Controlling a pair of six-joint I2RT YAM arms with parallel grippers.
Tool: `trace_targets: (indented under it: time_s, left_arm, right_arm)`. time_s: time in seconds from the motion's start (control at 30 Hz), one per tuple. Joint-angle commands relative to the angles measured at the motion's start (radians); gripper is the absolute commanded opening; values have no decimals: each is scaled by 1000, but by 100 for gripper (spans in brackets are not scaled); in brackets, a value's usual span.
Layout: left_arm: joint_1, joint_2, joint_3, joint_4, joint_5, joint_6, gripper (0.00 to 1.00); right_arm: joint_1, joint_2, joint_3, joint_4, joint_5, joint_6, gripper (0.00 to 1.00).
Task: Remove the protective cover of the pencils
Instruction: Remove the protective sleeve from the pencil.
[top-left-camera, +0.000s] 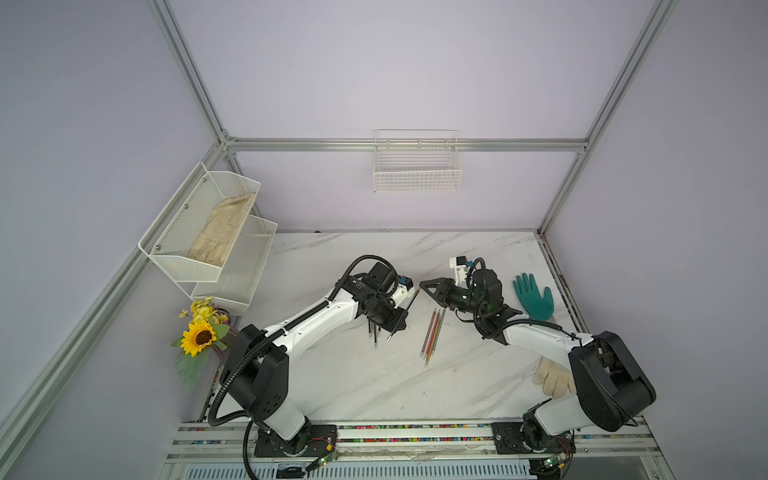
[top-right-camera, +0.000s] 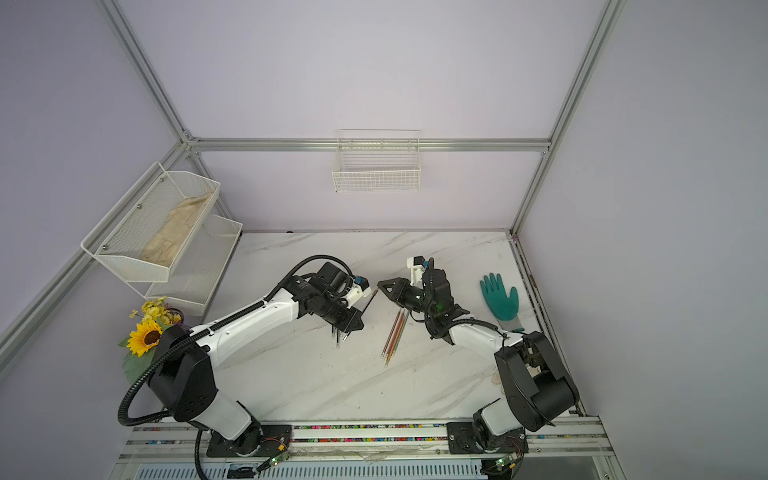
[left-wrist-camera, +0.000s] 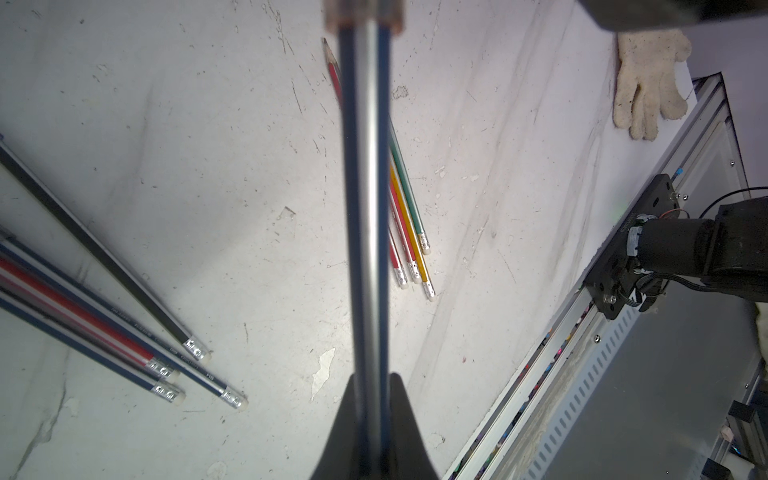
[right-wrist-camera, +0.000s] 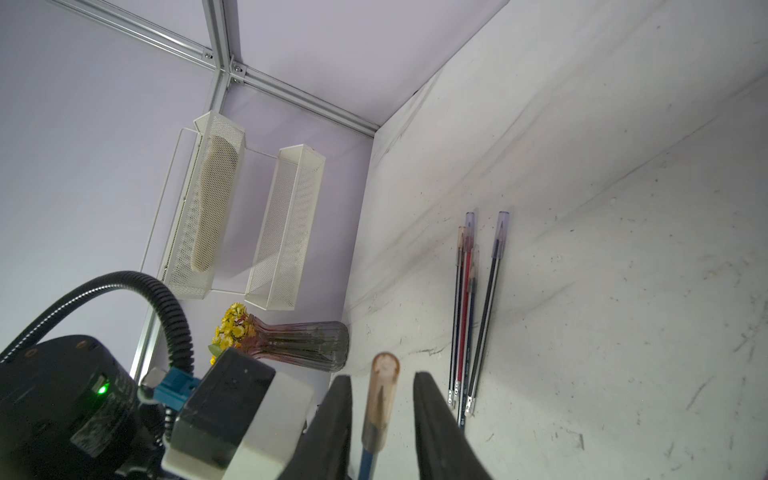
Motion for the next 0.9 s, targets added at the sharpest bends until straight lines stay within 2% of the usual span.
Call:
trace_targets:
  time_s: [0.0,0.37,0.57,0.67,0.8,0.87]
  left_arm:
    - [-1,-48,62,23,26,25,0]
    - [0,-45,60,23,40,27,0]
    - [-1,-42,60,24,44,25,0]
    - [0,-42,61,24,52,25,0]
    - [-1,-40,59,25,54,23,0]
    - [-1,-41,58,26,52,23,0]
  right_arm:
    - [-5,-5,20,4,20,16,29]
    - [-5,31,40,61,-2,47,29]
    - [-4,33,50,61,3,46,24]
    - [-4,32,54,60,3,46,19]
    - [-5,30,53,58,9,45,3]
    - [-10,26,54,49,8,41,0]
